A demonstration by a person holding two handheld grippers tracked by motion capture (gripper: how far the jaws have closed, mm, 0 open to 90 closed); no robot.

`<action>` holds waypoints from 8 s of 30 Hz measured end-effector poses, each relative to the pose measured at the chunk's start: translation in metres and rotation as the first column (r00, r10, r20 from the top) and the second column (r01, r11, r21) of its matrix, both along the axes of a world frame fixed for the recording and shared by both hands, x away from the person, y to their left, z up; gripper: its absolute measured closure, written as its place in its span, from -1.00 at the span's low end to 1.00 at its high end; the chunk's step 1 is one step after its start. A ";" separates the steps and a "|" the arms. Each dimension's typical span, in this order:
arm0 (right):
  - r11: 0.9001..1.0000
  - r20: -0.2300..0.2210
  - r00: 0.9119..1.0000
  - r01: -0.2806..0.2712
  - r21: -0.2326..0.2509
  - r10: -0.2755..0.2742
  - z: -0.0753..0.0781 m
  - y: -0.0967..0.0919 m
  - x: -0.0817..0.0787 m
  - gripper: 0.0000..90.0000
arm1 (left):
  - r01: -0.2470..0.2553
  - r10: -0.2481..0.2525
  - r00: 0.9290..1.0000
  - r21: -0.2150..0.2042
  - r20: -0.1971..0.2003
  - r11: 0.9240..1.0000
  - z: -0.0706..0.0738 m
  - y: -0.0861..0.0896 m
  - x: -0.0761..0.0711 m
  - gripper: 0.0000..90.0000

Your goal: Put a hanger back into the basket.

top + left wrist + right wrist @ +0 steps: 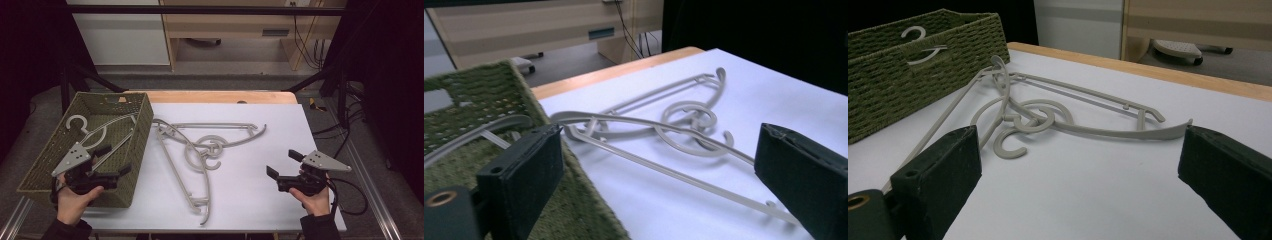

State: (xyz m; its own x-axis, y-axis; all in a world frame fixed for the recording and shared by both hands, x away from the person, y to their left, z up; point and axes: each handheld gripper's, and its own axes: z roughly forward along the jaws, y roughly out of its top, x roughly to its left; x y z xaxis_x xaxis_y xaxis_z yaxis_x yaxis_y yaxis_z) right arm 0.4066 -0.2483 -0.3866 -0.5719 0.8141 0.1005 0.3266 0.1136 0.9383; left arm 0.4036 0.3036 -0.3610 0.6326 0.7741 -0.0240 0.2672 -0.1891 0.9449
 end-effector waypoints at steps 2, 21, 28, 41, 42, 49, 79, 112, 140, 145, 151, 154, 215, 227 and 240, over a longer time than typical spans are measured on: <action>1.000 0.000 1.000 -0.004 0.001 0.004 0.000 0.001 0.000 -0.91 | 0.000 0.000 1.000 0.017 -0.003 1.000 -0.004 -0.004 -0.001 -0.90; 0.998 -0.059 0.997 -0.048 -0.042 0.045 -0.005 0.038 0.011 -0.85 | -0.030 0.031 0.999 0.046 -0.024 0.998 -0.014 0.001 0.006 -0.91; 0.995 -0.120 0.991 -0.069 -0.067 0.061 -0.009 0.066 0.021 -0.74 | -0.038 0.038 0.999 0.035 -0.015 0.999 -0.011 0.004 0.004 -0.90; 0.985 -0.212 0.972 -0.125 -0.118 0.098 -0.024 0.129 0.036 -0.65 | -0.049 0.050 0.999 0.038 -0.009 0.998 -0.008 0.010 0.004 -0.91; 0.983 -0.214 0.972 -0.132 -0.131 0.101 -0.026 0.133 0.038 -0.65 | -0.050 0.051 0.999 0.039 -0.010 0.998 -0.008 0.010 0.004 -0.91; 0.971 -0.267 0.957 -0.166 -0.169 0.117 -0.043 0.164 0.043 -0.56 | -0.056 0.056 0.998 0.034 -0.009 0.998 -0.007 0.012 0.004 -0.91; 0.949 -0.412 0.907 -0.204 -0.241 0.091 -0.086 0.198 0.051 0.45 | -0.054 0.054 0.999 0.025 -0.007 0.998 -0.005 0.014 0.003 -0.90; 0.965 -0.458 0.885 -0.038 -0.259 -0.088 -0.069 0.133 0.064 0.83 | -0.042 0.043 0.999 0.043 -0.014 0.998 -0.007 0.010 0.003 -0.89; 0.976 -0.385 0.915 -0.180 -0.126 0.119 -0.014 0.073 0.050 0.84 | 0.022 -0.021 1.000 0.060 -0.016 0.998 0.002 -0.008 -0.002 -0.88; 0.959 -0.366 0.911 -0.250 -0.130 0.188 -0.011 0.063 0.047 0.84 | 0.052 -0.050 0.998 0.076 -0.029 0.996 0.008 -0.019 -0.001 -0.88; 0.933 -0.374 0.890 -0.332 -0.137 0.262 -0.008 0.060 0.042 0.84 | 0.111 -0.107 0.993 0.105 -0.041 0.988 0.016 -0.040 0.005 -0.88; 0.915 -0.375 0.877 -0.376 -0.146 0.301 -0.006 0.059 0.039 0.83 | 0.141 -0.135 0.989 0.132 -0.053 0.981 0.019 -0.052 0.010 -0.88; 0.782 -0.425 0.759 -0.601 -0.166 0.493 -0.003 0.080 0.022 0.82 | 0.477 -0.353 0.878 0.538 -0.322 0.695 -0.026 -0.141 0.029 0.71; 0.791 -0.397 0.782 -0.582 -0.187 0.481 -0.003 0.077 0.025 0.74 | 0.500 -0.378 0.865 0.535 -0.328 0.681 -0.026 -0.141 0.020 0.79; 0.875 -0.242 0.874 -0.461 -0.145 0.421 0.005 0.066 0.023 0.39 | 0.461 -0.352 0.885 0.467 -0.304 0.755 -0.026 -0.139 0.012 0.83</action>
State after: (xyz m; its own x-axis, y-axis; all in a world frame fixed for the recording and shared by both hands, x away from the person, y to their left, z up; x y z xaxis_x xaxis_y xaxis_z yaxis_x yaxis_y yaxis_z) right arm 0.4294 -0.1827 -0.3817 -0.8604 0.4960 0.1171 0.3749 0.4603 0.8047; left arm 0.4156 0.1646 -0.3868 0.9152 0.3745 0.1489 0.2109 -0.7599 0.6149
